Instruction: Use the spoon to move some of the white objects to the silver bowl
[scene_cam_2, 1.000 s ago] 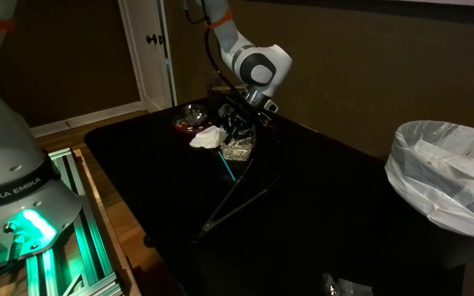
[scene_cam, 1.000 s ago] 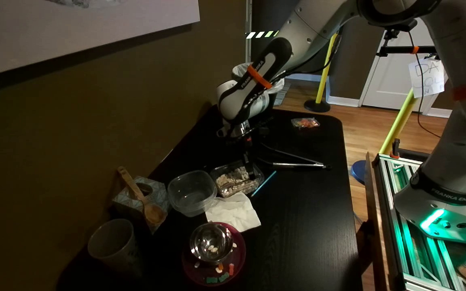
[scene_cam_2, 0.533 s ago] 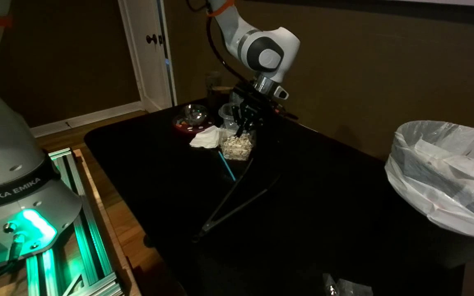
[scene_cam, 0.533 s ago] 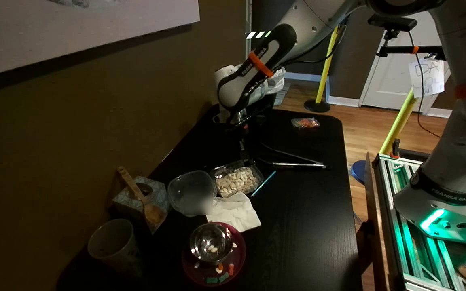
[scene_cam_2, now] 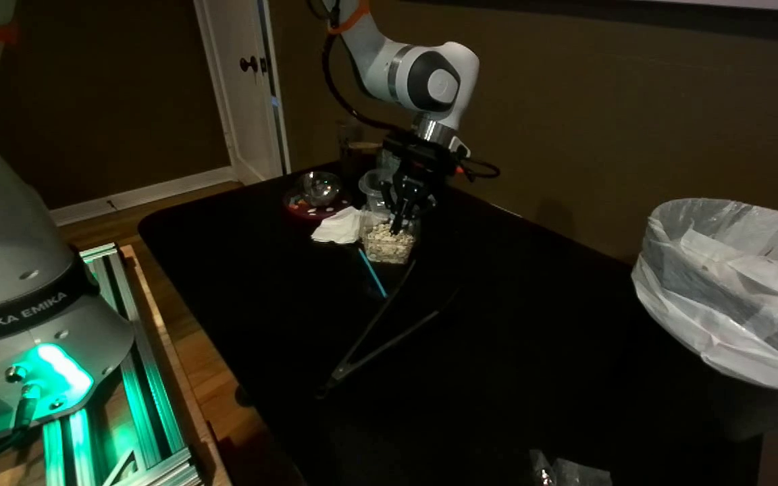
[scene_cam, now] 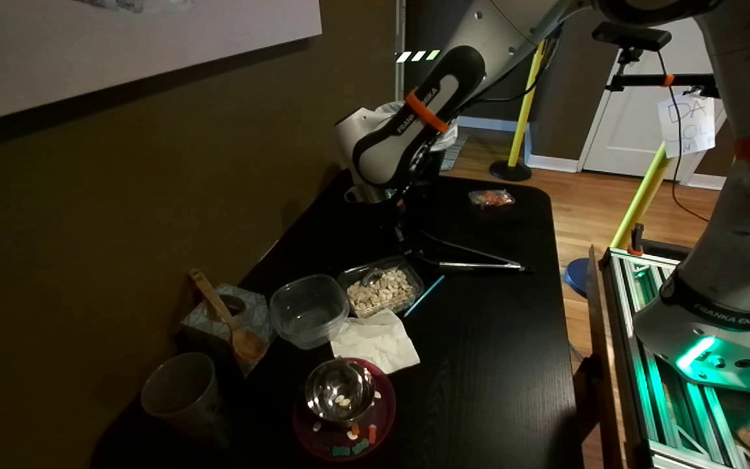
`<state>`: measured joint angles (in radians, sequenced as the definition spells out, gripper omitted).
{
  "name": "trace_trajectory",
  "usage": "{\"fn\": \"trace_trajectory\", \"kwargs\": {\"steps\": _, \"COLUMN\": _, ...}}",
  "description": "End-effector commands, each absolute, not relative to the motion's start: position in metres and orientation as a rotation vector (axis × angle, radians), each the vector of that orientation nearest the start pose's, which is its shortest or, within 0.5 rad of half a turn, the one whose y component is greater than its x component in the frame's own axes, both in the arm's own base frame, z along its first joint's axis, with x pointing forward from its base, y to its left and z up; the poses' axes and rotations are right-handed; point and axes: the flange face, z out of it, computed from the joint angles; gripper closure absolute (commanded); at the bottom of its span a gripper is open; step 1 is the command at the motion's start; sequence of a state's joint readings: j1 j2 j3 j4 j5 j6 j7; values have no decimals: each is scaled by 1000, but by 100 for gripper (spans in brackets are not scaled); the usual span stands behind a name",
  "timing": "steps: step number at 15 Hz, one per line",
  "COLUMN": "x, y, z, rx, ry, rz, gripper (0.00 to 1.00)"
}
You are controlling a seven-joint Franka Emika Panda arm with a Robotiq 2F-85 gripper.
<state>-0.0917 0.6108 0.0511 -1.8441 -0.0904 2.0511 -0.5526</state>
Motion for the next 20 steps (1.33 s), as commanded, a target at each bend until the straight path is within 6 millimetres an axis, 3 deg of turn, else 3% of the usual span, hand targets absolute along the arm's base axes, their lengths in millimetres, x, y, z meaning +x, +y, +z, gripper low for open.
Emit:
{"fn": "trace_trajectory", "kwargs": {"steps": 1, "x": 582, "y": -31, "z": 181, "rx": -3005, "ry": -911, "rz": 664, "gripper": 99}}
{"fn": "trace_trajectory", "kwargs": {"steps": 4, "x": 573, "y": -30, "z": 188, "rx": -3092, "ry": -983, "rz": 788, "gripper": 99}}
{"fn": "trace_trajectory", "kwargs": {"steps": 14, "x": 557, "y": -17, "z": 179, "rx": -3179, "ry": -1009, "rz": 1474, "gripper": 99}}
{"fn": "trace_trajectory", "kwargs": {"steps": 20, "x": 562, "y": 17, "z": 163, "rx": -3159, "ry": -1081, "rz": 1383, "gripper": 99}}
